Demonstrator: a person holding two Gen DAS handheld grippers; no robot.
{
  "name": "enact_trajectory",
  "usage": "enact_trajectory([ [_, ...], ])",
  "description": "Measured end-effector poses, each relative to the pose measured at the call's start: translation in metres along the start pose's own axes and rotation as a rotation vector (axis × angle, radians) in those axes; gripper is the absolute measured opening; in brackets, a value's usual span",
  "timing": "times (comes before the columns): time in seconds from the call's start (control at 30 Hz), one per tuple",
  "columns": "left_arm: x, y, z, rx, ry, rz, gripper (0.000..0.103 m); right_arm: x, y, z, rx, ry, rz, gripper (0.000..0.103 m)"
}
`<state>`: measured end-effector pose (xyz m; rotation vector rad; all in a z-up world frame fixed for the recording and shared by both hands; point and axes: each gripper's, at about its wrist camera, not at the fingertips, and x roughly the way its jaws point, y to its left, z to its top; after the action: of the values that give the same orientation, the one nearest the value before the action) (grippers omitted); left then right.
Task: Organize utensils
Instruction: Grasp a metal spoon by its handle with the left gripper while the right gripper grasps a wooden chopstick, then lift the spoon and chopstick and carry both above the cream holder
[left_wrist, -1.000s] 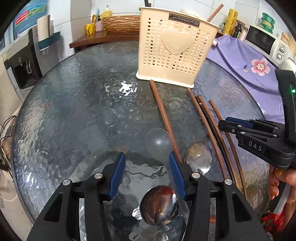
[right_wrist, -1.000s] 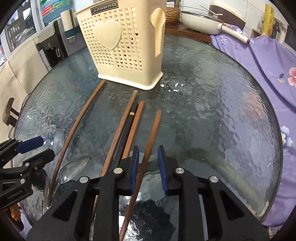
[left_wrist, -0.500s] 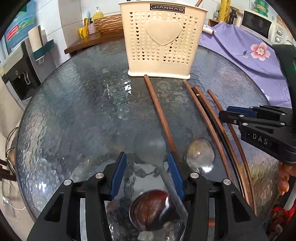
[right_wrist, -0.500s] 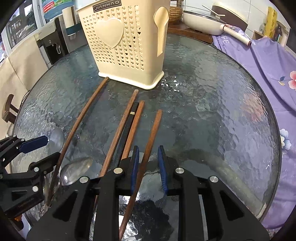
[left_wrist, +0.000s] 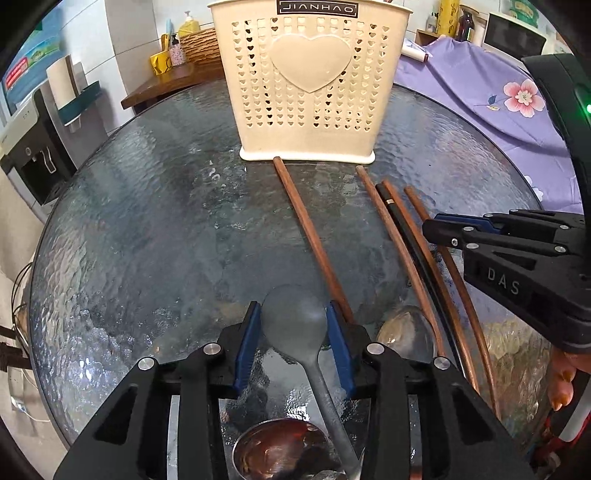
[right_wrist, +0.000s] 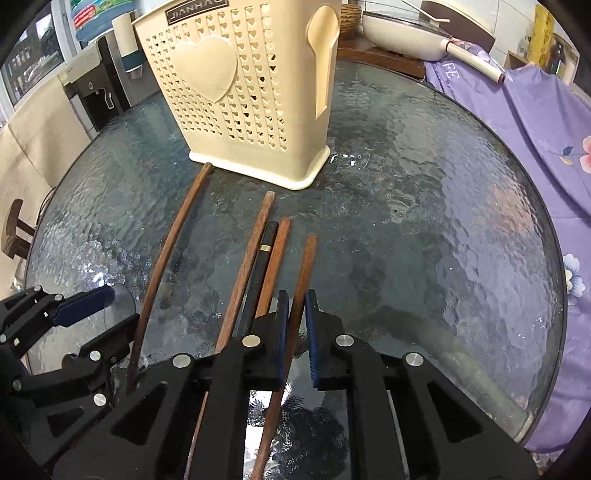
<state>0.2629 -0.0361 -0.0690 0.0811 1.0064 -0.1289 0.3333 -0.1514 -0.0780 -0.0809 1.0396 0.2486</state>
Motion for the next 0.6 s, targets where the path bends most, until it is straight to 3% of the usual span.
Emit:
enact_trajectory([
  [0.4,0.005,0.000,0.011,-0.014,-0.003,-0.016,0.035,0.005,-0.009,0.010,0.031,-0.001,0.033,0.008],
  [0.6,-0.019,0.007,0.016,-0.037,-0.101,-0.053,0.035,-0.010,-0.022,0.010,0.070,-0.079,0.072,0.008],
])
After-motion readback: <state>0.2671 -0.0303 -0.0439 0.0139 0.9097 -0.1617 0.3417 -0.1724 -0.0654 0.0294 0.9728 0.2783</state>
